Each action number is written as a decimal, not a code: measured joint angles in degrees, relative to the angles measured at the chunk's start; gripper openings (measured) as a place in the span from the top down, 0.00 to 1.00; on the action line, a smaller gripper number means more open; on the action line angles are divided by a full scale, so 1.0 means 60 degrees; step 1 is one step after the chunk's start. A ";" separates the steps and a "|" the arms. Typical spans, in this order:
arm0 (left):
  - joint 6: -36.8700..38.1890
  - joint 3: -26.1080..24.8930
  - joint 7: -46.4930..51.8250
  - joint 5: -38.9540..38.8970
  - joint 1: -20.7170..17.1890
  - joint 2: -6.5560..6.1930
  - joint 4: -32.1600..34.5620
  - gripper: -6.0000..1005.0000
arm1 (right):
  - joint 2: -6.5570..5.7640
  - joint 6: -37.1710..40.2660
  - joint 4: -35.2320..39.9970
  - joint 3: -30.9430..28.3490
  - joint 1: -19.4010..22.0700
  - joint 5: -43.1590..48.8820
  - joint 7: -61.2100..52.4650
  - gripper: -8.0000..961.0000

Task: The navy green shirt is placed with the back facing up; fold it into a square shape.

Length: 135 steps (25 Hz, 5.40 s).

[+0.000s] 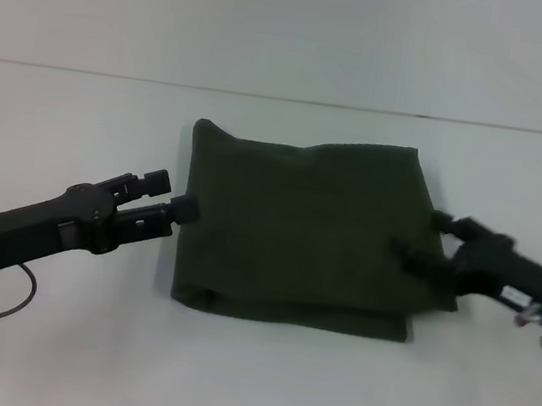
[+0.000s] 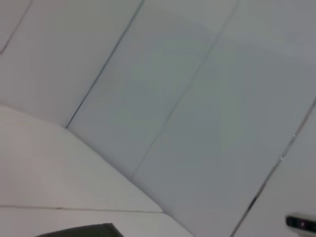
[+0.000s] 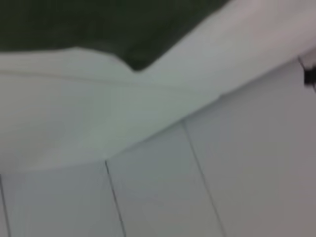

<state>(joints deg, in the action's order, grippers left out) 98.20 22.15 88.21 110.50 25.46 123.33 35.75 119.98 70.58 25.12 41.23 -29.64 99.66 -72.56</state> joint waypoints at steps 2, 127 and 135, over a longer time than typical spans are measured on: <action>-0.0077 -0.0014 0.0195 -0.0002 0.0003 -0.0008 -0.0054 0.13 | -0.0021 -0.0460 -0.0413 0.0210 -0.0157 0.0009 0.0244 0.06; -0.2407 0.1005 0.7259 0.3140 0.0812 -0.0737 -0.0555 0.98 | 0.0027 0.1399 -0.1740 -0.0206 0.0692 -0.0235 0.6028 0.02; -0.1426 0.0406 0.5163 0.2988 0.0487 -0.0673 0.0386 0.70 | 0.0027 0.1454 -0.1740 -0.0282 0.0703 -0.0519 0.6039 0.02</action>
<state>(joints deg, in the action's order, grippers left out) 89.64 24.58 119.19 128.43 28.39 119.29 38.06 120.14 79.31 14.68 39.53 -25.42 96.54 -36.32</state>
